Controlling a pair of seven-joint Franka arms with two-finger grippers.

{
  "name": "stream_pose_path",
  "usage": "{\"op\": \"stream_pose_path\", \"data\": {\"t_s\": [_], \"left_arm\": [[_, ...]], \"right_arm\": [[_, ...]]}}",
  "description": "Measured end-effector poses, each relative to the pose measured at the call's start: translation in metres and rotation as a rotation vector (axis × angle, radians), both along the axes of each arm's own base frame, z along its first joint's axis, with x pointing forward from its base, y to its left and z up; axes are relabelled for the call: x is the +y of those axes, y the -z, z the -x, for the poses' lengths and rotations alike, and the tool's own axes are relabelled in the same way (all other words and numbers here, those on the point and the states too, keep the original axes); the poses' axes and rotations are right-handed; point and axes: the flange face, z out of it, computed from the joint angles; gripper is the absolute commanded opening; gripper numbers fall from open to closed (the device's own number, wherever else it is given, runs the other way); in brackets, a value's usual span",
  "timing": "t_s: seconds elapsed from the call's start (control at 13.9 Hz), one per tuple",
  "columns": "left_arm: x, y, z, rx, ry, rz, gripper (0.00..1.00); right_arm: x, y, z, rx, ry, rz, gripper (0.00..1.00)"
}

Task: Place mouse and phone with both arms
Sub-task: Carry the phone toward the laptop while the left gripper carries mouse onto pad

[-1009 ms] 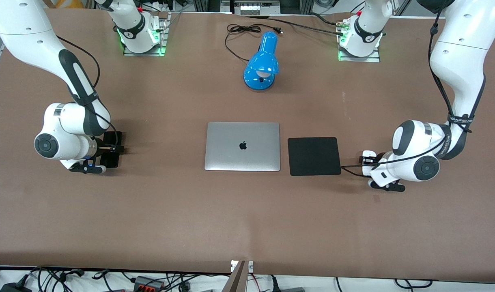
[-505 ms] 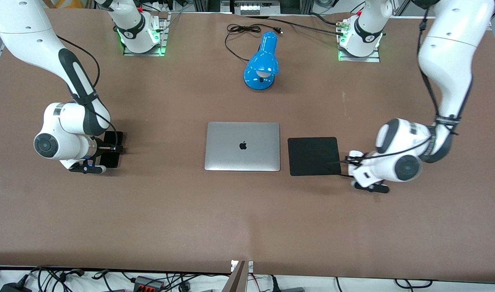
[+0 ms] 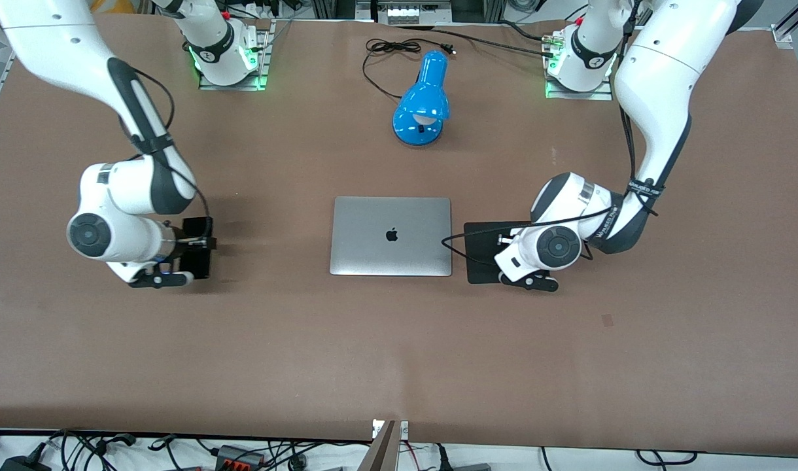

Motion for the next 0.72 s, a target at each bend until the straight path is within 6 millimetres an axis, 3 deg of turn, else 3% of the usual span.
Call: {"op": "stream_pose_path", "data": {"t_s": [0.29, 0.58, 0.65, 0.72], "left_arm": [[0.000, 0.005, -0.004, -0.008, -0.045, 0.047, 0.32], [-0.003, 0.019, -0.003, -0.007, -0.057, 0.060, 0.32], [-0.004, 0.022, -0.003, -0.005, -0.057, 0.061, 0.40], [-0.004, 0.023, -0.002, -0.003, -0.057, 0.061, 0.63]], "right_arm": [[0.104, 0.021, 0.016, -0.012, 0.013, -0.045, 0.20], [0.168, 0.051, 0.039, -0.008, 0.029, -0.024, 0.20], [0.177, 0.052, 0.043, -0.006, 0.021, -0.023, 0.20], [0.182, 0.052, 0.045, -0.006, 0.014, -0.022, 0.20]]}}
